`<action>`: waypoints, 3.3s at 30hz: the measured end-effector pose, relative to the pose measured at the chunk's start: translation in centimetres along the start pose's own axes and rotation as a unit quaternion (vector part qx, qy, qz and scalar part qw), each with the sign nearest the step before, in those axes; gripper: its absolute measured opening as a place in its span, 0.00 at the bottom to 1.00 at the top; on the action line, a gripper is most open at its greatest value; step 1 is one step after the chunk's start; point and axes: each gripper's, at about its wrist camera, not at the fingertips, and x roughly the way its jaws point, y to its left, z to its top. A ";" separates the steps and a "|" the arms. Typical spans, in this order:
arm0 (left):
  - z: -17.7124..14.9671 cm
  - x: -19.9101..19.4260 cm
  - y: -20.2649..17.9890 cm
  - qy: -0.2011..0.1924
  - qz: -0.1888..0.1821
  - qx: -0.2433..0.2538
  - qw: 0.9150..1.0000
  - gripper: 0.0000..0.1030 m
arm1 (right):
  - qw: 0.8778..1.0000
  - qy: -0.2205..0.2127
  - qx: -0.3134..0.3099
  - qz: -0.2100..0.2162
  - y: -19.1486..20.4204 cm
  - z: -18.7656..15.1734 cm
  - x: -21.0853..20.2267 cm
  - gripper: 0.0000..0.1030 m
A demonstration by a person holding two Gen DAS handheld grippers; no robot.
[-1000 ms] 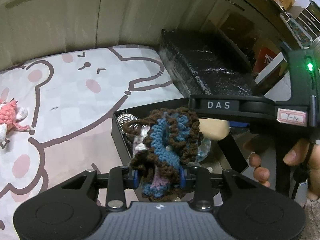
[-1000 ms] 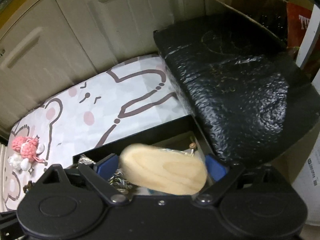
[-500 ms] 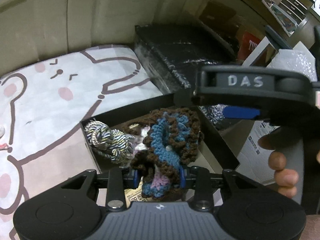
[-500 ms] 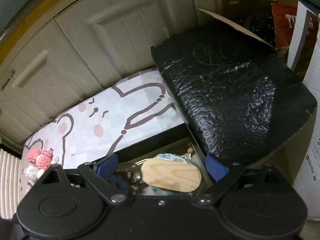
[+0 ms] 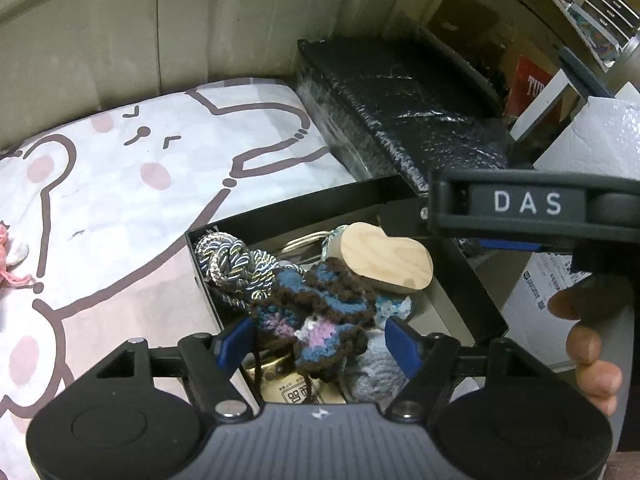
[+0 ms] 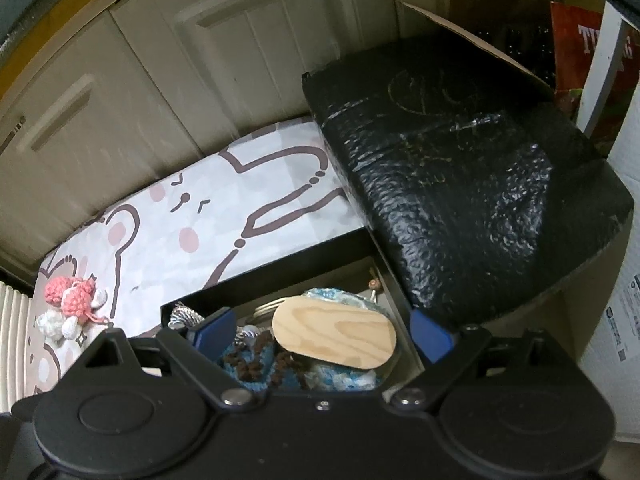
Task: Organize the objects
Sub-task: 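Open the left gripper to drop the crocheted pouch while the right gripper releases the wooden block, then move both open grippers away from the box toward the white yarn ball and pink doll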
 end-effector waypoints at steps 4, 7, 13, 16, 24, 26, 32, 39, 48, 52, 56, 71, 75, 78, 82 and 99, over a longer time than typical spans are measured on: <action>0.0 -0.1 -0.1 0.001 0.003 0.001 1.000 0.72 | 1.000 0.004 -0.005 -0.002 -0.1 -0.1 0.0 0.91; 0.0 -0.4 -0.2 0.002 0.004 0.001 1.000 0.72 | 1.000 0.004 -0.013 0.001 -0.1 0.0 -0.3 0.91; 0.0 -1.5 -0.4 -0.009 0.003 0.001 1.000 0.76 | 1.000 -0.007 -0.017 0.007 -0.2 0.0 -1.5 0.91; 0.0 -2.2 -0.5 -0.017 0.003 0.000 1.000 0.77 | 1.000 -0.013 -0.019 0.009 -0.2 -0.1 -2.2 0.91; 0.0 -4.2 -0.5 -0.032 0.012 -0.002 0.999 0.81 | 0.999 -0.034 -0.021 0.017 -0.8 -0.4 -4.5 0.92; 0.0 -4.8 -0.4 -0.036 0.014 -0.003 0.999 0.82 | 0.999 -0.038 -0.013 0.021 -1.1 -0.4 -5.1 0.92; -0.1 -6.6 -0.6 -0.054 0.023 0.002 0.998 0.84 | 0.998 -0.055 -0.014 0.021 -1.4 -1.1 -6.9 0.92; -0.3 -7.9 -0.5 -0.064 0.032 0.008 0.997 0.87 | 0.997 -0.064 -0.028 0.020 -1.5 -2.1 -8.1 0.92; -1.0 -8.7 0.6 -0.067 0.049 0.004 0.997 0.94 | 0.997 -0.075 -0.036 0.006 -2.0 -3.4 -9.3 0.93; -1.5 -9.1 1.0 -0.071 0.055 0.003 0.996 0.98 | 0.995 -0.081 -0.050 -0.010 -1.9 -4.0 -9.7 0.95; -1.8 -9.6 1.5 -0.073 0.064 0.000 0.995 1.00 | 0.994 -0.088 -0.063 -0.024 -1.9 -4.5 -10.1 0.98; -3.1 -11.0 3.6 -0.074 0.085 -0.014 0.994 1.00 | 0.991 -0.092 -0.091 -0.041 -1.2 -6.5 -10.6 1.00; -3.2 -11.3 3.7 -0.078 0.083 -0.020 0.993 1.00 | 0.991 -0.086 -0.096 -0.047 -1.0 -6.6 -10.5 1.00; -3.3 -11.3 3.7 -0.078 0.081 -0.020 0.993 1.00 | 0.990 -0.087 -0.102 -0.051 -0.9 -6.6 -10.4 1.00; -3.5 -11.2 3.9 -0.077 0.082 -0.020 0.993 1.00 | 0.989 -0.091 -0.103 -0.053 -0.9 -6.7 -10.5 1.00; -3.0 -12.5 9.0 -0.086 0.102 -0.047 0.990 1.00 | 0.987 -0.091 -0.130 -0.029 2.5 -6.2 -9.0 1.00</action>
